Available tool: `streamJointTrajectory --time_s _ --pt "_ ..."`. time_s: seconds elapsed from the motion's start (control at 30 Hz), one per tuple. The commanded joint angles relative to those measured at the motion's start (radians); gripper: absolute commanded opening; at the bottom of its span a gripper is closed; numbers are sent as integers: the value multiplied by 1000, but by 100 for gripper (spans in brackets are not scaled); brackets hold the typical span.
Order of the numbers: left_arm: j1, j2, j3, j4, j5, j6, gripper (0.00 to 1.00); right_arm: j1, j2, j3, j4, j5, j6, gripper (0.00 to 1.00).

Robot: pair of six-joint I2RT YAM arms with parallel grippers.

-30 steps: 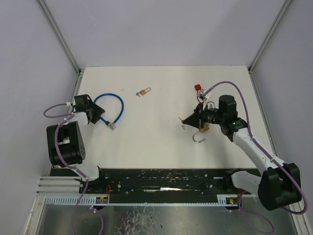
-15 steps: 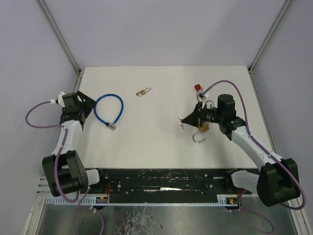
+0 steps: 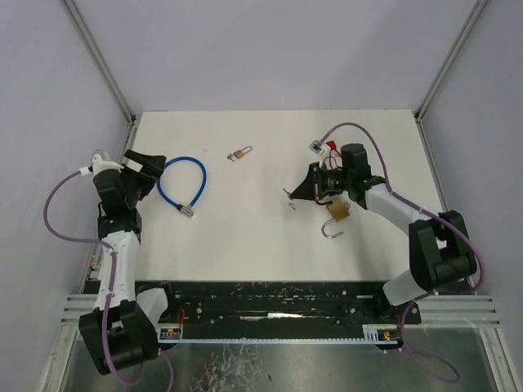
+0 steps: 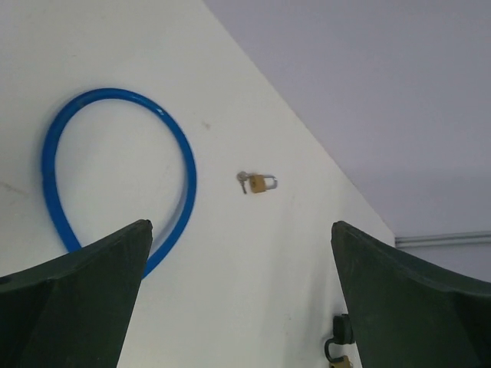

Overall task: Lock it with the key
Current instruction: Place the lock at the center of the board, then place the key at the center of the board.

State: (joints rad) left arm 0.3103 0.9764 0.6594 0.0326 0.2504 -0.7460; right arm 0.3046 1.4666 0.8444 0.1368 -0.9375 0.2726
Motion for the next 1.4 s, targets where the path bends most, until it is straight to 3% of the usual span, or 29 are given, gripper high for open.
streamJointTrajectory --time_s 0.0,0.33,0.5,0.53,0.7,0.83,1.0,1.1,1.2,1.27,1.37 --pt "5 -59 -13 97 111 -41 100 76 166 205 -50 -43 16 1" --pt "3 -232 -50 -30 206 36 100 292 718 771 -100 46 122 0" --pt "3 -261 -22 -122 256 39 100 359 915 998 -16 99 237 0" --pt "3 -261 -18 -131 267 34 100 376 942 1032 -3 118 243 2" --pt "-2 -275 0 -125 299 -7 100 442 1021 1144 77 153 278 32" --pt "-8 -306 21 -132 285 1 100 428 956 1153 49 88 227 49" --pt "-30 -360 -32 -120 258 -31 100 315 760 1024 -71 -24 59 51" --pt "-36 -344 -106 -42 284 -132 100 249 611 933 -255 -58 -151 51" --pt "-39 -301 -217 199 361 -315 100 209 466 858 -511 -7 -426 54" --pt "-55 -244 -238 307 399 -349 100 189 366 782 -620 45 -549 56" --pt "-174 -148 -146 213 356 -212 100 154 193 615 -685 122 -632 58"
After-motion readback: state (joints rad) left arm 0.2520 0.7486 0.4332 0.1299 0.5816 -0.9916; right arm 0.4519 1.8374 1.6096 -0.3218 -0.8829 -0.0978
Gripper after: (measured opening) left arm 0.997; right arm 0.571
